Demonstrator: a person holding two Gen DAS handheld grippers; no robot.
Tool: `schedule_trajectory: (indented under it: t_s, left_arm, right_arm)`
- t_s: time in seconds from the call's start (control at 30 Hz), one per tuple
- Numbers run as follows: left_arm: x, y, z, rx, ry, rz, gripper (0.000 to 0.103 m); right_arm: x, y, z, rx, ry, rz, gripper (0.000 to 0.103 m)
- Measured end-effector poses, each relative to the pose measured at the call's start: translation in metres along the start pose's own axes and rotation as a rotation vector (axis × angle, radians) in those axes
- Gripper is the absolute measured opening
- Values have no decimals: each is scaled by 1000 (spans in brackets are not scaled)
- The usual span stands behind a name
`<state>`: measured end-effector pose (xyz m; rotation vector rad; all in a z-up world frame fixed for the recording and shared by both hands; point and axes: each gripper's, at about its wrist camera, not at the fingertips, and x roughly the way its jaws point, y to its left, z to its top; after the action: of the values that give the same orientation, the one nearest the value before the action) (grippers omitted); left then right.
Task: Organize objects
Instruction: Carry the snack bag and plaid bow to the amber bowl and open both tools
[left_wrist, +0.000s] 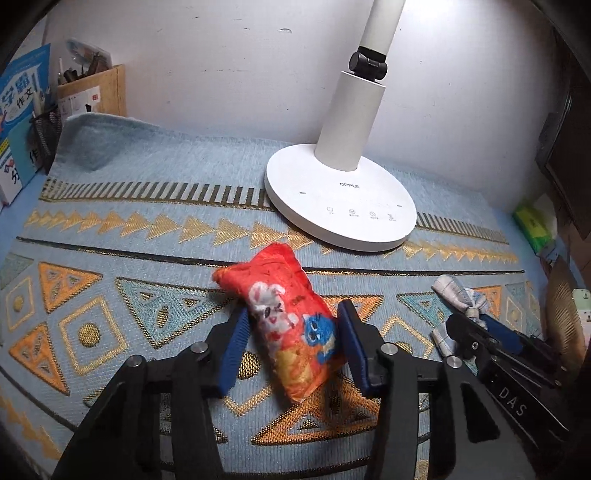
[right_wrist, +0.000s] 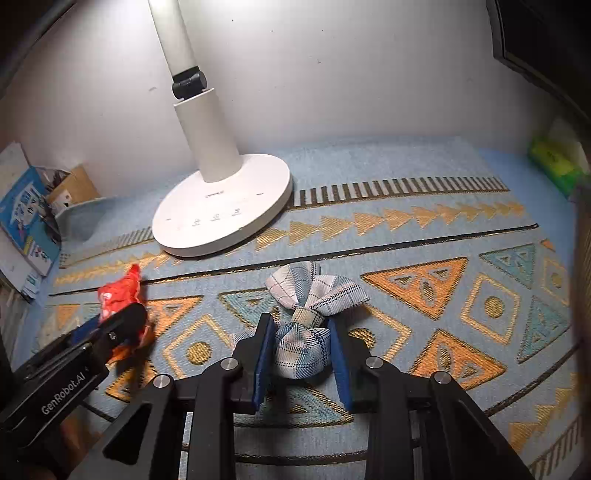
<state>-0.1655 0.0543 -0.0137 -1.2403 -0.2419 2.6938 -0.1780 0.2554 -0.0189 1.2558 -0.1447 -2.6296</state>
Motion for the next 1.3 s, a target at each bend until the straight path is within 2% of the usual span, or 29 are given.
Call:
schedule_trajectory:
  t_s: [0.13,0.2,0.3,0.37,0.57,0.67,0.73,0.8,0.83,0.87,0.93,0.97,1.0,1.2,1.23,1.27,1.3]
  left_arm:
    - [-9,1,-3,11,-20,-44,27]
    - [-14,2,-5,13,-32,-68,27]
    - [-23,4,-12,14,-3,-79,27]
    - [-38,6,-21,19,20,-122,27]
    - [-93,1,-71,153,15,-125,27]
    - [-104,6,-96,168,20,-116,27]
    - [-103,10,-106,141,24,-122,27]
    - [-107,10,-107,132,-4,-110,27]
    - [-110,9,-107,137,-25,-102,27]
    - [-113,9,-109,137,-28,-102,27]
    - [-109,12,-107,122,-6,-100,27]
    - [-107,15,-107,108,5,-106,27]
    - [-107,18,-106,93,9,-121,27]
    - [-108,20,-107,78,3,-138,27]
    - [-108,19,-107,79,4,-139,27]
    - [-108,20,-107,78,4,-141,27]
    - [-108,20,-107,76,4,-143,27]
  right_arm:
    - [-17,0,-3,-13,-67,72,27]
    - [-28,2,-9,-27,-79,100,27]
    - [-48,4,-26,-53,-55,119,27]
    - [-64,1,-39,-80,-36,168,27]
    - [-108,-1,-86,-237,-39,164,27]
    - [-105,-10,-96,-216,-8,164,27]
    - [-99,-17,-101,-178,6,185,27]
    - [-93,-24,-106,-146,31,180,30]
    - [-90,-25,-106,-135,46,171,32]
    - [-88,-26,-105,-130,52,168,43]
    - [-87,-27,-103,-125,55,196,61]
    - [-88,-26,-103,-128,44,178,69]
    - [-89,-25,-103,-129,34,154,69]
    - [-85,-20,-105,-147,51,134,70]
    - [-85,-20,-105,-148,51,127,67]
    - [-85,-18,-106,-154,47,101,55]
    - [-85,-16,-106,-166,44,76,47]
